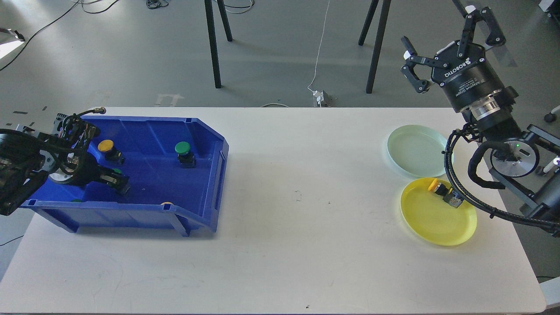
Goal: Pass button and place on color plate
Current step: 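Grasp the green-capped button in the bin with the left gripper, then lift the green button and extend the left gripper toward the right gripper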
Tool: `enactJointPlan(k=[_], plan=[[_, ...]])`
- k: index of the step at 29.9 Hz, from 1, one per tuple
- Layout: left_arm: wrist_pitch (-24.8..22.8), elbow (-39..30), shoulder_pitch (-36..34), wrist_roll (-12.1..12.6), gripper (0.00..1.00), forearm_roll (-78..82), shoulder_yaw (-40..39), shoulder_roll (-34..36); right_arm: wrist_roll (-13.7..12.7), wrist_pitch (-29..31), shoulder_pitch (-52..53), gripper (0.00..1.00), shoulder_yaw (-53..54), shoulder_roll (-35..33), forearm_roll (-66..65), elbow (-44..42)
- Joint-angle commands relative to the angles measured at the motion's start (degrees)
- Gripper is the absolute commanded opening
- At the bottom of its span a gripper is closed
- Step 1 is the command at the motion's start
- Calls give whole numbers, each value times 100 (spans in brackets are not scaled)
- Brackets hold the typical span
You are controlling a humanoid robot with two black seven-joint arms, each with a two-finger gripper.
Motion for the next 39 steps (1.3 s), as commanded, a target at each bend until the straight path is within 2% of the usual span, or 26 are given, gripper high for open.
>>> enactJointPlan(k=[1,5,8,11,17,20,22,27,30,33,36,39], plan=[[0,-1,-24,0,15,-16,0,8,0,0,-2,99,1,0,0,0],[0,-167,-138,0,14,-25,-18,52,0,0,-11,99,27,0,0,-9],[0,-579,-393,0,14,-25,-26,297,0,0,-11,99,45,0,-8,-9],[0,-1421,-665,0,14,-112,-141,903,0,0,-20,99,89,0,0,-18],[0,-3417,-973,0,14,-1350,-553,2238,0,0,-64,99,115,-9,0,-18],[0,-3954,-1315,0,14,-2079,-887,2591,0,0,-72,99,133,-9,0,-18],[0,-4017,-1369,0,14,-2789,-1264,2662,0,0,-72,99,159,0,-8,-18],[0,-3973,-1334,0,14,-4706,-2048,2461,0,-136,-116,99,247,-26,-35,17],[0,-3938,-1247,0,14,-5796,-2013,1848,0,-390,-186,99,484,-26,-341,52],[0,-3894,-668,0,13,-6439,-2004,1153,0,-777,-239,99,686,-26,-763,175],[0,-3842,-298,0,13,-6520,-1987,529,0,-989,-283,99,678,-18,-904,351],[0,-3360,62,0,13,-6503,-1987,-16,0,-1016,-467,99,582,79,-1272,544]])
